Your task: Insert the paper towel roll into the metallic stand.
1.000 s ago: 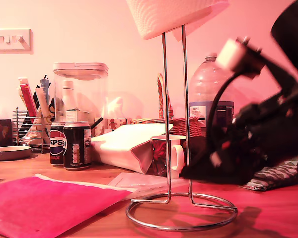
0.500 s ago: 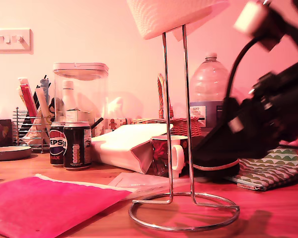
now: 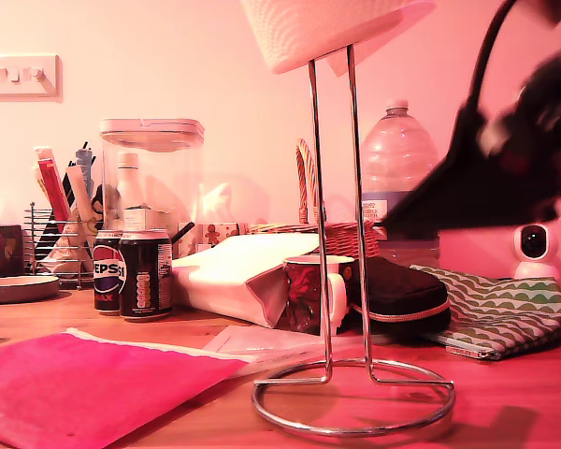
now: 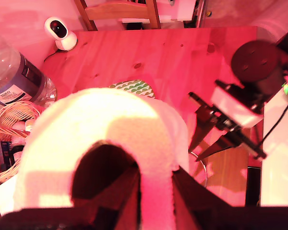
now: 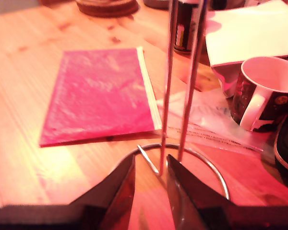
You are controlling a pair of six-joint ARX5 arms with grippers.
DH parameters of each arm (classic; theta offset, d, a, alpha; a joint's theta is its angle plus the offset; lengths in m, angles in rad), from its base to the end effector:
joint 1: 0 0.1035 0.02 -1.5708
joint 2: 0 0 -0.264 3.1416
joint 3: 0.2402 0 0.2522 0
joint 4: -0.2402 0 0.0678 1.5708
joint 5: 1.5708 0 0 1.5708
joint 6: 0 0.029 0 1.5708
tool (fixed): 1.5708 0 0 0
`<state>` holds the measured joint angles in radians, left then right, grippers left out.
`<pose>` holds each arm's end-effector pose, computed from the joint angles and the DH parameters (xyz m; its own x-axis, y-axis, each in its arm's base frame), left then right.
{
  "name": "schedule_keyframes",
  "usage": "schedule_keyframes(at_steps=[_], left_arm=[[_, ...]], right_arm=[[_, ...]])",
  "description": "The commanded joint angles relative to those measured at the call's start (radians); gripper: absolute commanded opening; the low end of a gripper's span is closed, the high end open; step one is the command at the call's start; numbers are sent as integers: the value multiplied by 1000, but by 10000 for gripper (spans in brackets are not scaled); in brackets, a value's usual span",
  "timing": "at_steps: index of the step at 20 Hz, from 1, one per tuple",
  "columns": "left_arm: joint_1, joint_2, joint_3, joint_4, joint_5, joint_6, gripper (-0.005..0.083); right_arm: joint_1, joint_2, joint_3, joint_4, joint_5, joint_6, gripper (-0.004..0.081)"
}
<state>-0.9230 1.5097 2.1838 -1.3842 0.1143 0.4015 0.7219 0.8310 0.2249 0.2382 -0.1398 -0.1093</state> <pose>0.1368 -0.1863 0.5038 0.3636 -0.6696 -0.6476 0.9310 0.2852 0.2279 0.1231 0.1138 0.1735 0.6014 0.7152 -0.3561 -0.7769 0.6275 -0.0520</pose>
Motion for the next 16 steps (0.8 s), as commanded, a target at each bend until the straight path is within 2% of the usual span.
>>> schedule_keyframes(at_steps=[1,3,11,16], left_arm=[[-3,24,-5,16,1,-10,-24],[-3,45,-5,16,1,-10,-24],[-3,90,-5,16,2,-21,-24],[5,107,-5,14,64,-70,-24]], right_arm=[[14,-48,-15,-8,2,8,177],[34,-122,-15,-16,6,24,177],[84,-380,-15,-177,50,60,175],[84,-472,-15,-207,66,71,175]])
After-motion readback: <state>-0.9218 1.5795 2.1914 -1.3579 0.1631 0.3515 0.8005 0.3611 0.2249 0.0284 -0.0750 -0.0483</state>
